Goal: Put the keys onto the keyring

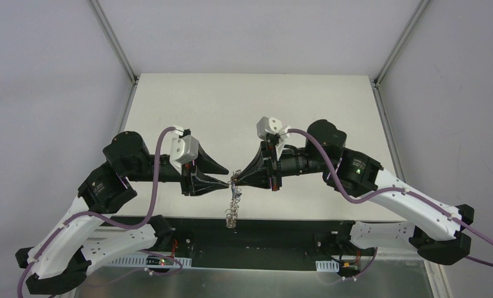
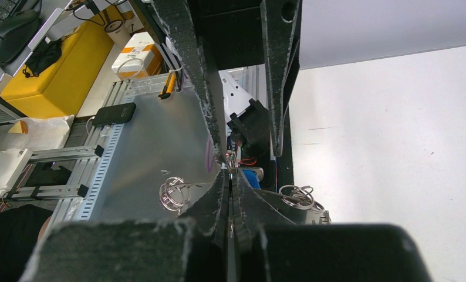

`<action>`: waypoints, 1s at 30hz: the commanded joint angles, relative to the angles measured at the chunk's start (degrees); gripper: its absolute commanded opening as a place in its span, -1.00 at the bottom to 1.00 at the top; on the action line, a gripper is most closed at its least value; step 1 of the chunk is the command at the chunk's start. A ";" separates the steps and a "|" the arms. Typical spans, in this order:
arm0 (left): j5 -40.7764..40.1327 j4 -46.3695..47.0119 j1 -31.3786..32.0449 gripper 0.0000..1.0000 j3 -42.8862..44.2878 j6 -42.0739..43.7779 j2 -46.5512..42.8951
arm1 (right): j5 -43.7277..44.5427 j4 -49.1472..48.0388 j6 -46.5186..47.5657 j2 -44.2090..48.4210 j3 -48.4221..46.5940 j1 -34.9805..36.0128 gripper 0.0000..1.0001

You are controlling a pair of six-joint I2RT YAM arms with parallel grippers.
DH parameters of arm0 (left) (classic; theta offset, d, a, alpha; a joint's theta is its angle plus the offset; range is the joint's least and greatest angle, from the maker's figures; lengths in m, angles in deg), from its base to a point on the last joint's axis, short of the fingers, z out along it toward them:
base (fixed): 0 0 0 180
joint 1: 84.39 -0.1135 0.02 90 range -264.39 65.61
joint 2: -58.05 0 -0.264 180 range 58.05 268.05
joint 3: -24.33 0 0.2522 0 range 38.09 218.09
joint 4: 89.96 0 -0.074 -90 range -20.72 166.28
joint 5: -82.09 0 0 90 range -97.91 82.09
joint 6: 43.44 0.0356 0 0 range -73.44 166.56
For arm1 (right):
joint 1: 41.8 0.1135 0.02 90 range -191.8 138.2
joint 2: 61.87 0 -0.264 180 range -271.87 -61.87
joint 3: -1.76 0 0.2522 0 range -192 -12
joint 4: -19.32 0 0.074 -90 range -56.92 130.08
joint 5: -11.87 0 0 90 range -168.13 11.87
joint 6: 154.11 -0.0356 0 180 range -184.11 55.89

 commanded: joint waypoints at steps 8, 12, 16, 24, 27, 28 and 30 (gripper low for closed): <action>3.06 3.28 0.07 -0.70 -0.85 0.76 -0.22 | -1.13 -5.56 -1.34 1.35 -1.27 0.44 -1.00; 5.21 3.58 0.15 -0.98 -1.20 0.84 -0.30 | -0.70 -6.32 -1.51 1.39 -0.96 0.41 -1.00; 7.69 5.18 0.07 -1.00 -1.88 0.31 -1.07 | 0.26 -6.92 -1.62 1.35 -0.67 0.46 -1.00; 8.67 9.14 0.15 -1.00 -3.79 -1.80 -2.88 | 2.61 -10.82 -2.33 2.45 1.36 0.71 -1.00; 8.49 9.96 0.13 -1.00 -4.48 -2.23 -3.31 | 3.90 -12.00 -2.67 3.24 2.30 0.90 -1.00; 8.47 10.24 0.08 -1.00 -4.70 -2.37 -3.54 | 4.41 -13.32 -2.68 3.58 2.65 0.99 -1.00; 8.28 10.79 0.07 -1.00 -5.20 -2.64 -3.86 | 5.53 -15.21 -2.95 4.41 3.73 1.01 -1.00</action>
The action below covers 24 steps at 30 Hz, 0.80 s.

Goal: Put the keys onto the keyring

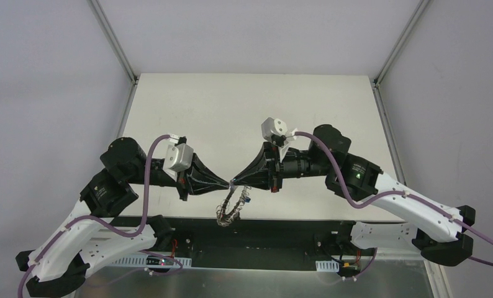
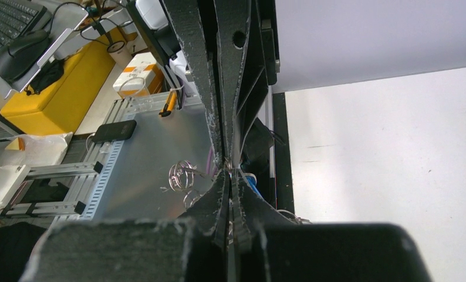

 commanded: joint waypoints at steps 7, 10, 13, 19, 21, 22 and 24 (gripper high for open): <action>1.53 5.17 0.14 -1.00 -1.66 -2.32 -1.69 | 6.57 -14.66 -2.18 4.72 3.32 0.21 -1.00; 1.54 5.41 0.14 -1.00 -1.84 -2.40 -1.84 | 7.17 -16.45 -2.87 4.95 3.98 0.33 -1.00; 1.52 5.68 0.10 -1.00 -1.93 -2.56 -1.65 | 8.01 -19.26 -3.50 5.11 5.04 0.32 -1.00; 1.66 5.96 0.16 -1.00 -1.84 -2.42 -1.36 | 9.63 -25.24 -7.25 5.30 7.39 0.51 -1.00; 1.60 6.04 0.08 -1.00 -1.81 -2.29 -1.25 | 9.80 -26.05 -7.42 5.21 7.54 0.75 -1.00; 1.49 6.07 0.13 -1.00 -1.83 -2.23 -1.23 | 9.94 -26.12 -7.49 5.07 7.58 0.82 -1.00; 1.44 6.07 0.12 -1.00 -1.72 -2.10 -1.04 | 10.16 -26.78 -7.61 4.89 7.96 1.00 -1.00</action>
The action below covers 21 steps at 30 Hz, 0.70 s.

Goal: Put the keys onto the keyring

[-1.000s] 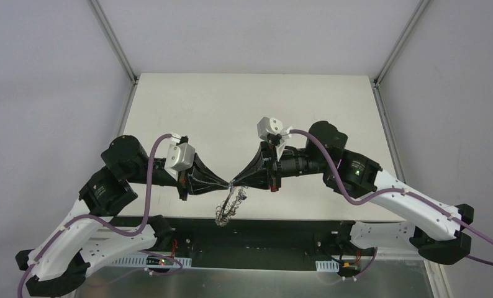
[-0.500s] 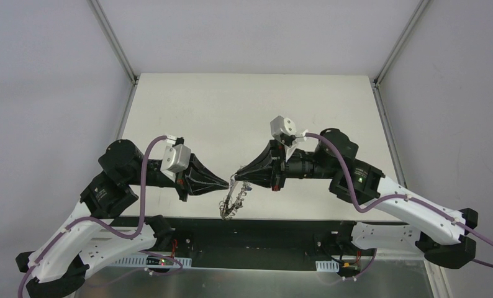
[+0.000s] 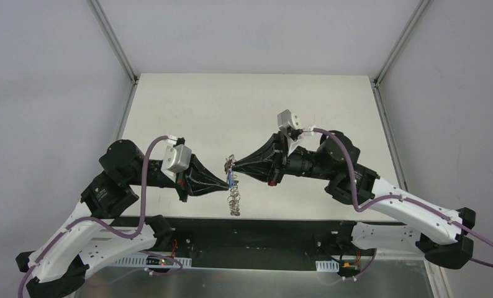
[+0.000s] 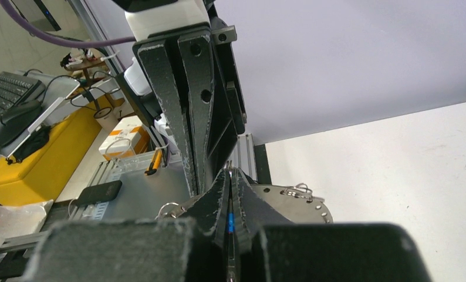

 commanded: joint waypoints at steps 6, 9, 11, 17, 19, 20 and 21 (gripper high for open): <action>-1.06 3.05 0.13 -1.00 0.14 -0.12 -0.84 | 0.19 -5.96 -1.19 1.26 -1.32 0.67 -1.00; -2.23 2.96 0.08 -0.89 0.40 -0.12 -1.85 | -0.23 -4.46 -1.02 1.55 -1.38 0.69 -1.00; -3.15 2.98 0.15 -0.69 0.79 -0.02 -2.30 | -0.61 -3.99 -1.11 1.91 -1.38 0.75 -1.00; -4.32 4.42 0.11 -0.41 1.75 0.68 -2.67 | -1.31 -3.68 -1.57 2.70 -1.16 0.71 -1.00; -4.19 5.34 0.11 -0.35 1.83 0.70 -2.43 | -1.36 -4.37 -2.08 2.70 -1.00 0.71 -1.00; -4.39 5.72 0.14 -0.33 1.84 0.68 -2.34 | -1.36 -4.70 -2.33 2.72 -0.86 0.69 -1.00; -4.63 6.19 0.15 -0.32 1.84 0.75 -2.18 | -1.29 -5.04 -2.52 2.84 -0.64 0.74 -1.00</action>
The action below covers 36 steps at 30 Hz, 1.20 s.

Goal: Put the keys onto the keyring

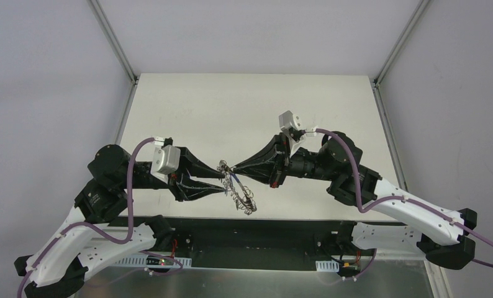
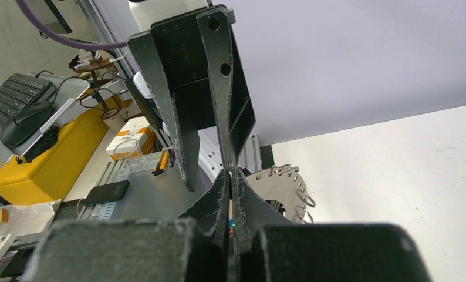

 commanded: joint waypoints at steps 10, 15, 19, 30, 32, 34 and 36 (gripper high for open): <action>-1.58 9.09 0.12 -0.28 1.30 0.09 1.51 | -0.43 -9.42 -3.22 2.09 1.07 0.46 -1.00; -0.24 11.08 0.07 -0.28 0.62 -1.26 2.29 | -0.10 -10.00 -3.06 2.02 0.99 0.58 -1.00; 0.00 11.38 0.14 -0.37 0.07 -1.79 2.35 | 0.09 -10.66 -2.86 2.13 1.15 0.60 -1.00; 1.52 11.46 0.07 -1.00 -0.73 -2.47 2.36 | 1.72 -13.38 -3.02 3.36 1.78 0.66 -1.00; 1.60 11.43 0.13 -1.00 -1.03 -2.65 2.20 | 2.50 -15.04 -2.99 3.63 2.29 0.73 -1.00; 1.48 11.46 0.14 -1.00 -1.15 -2.88 2.17 | 3.00 -16.64 -3.01 3.72 2.55 0.79 -1.00; 1.26 11.42 0.13 -1.00 -1.25 -3.08 2.06 | 3.11 -17.86 -3.01 3.54 2.60 0.92 -1.00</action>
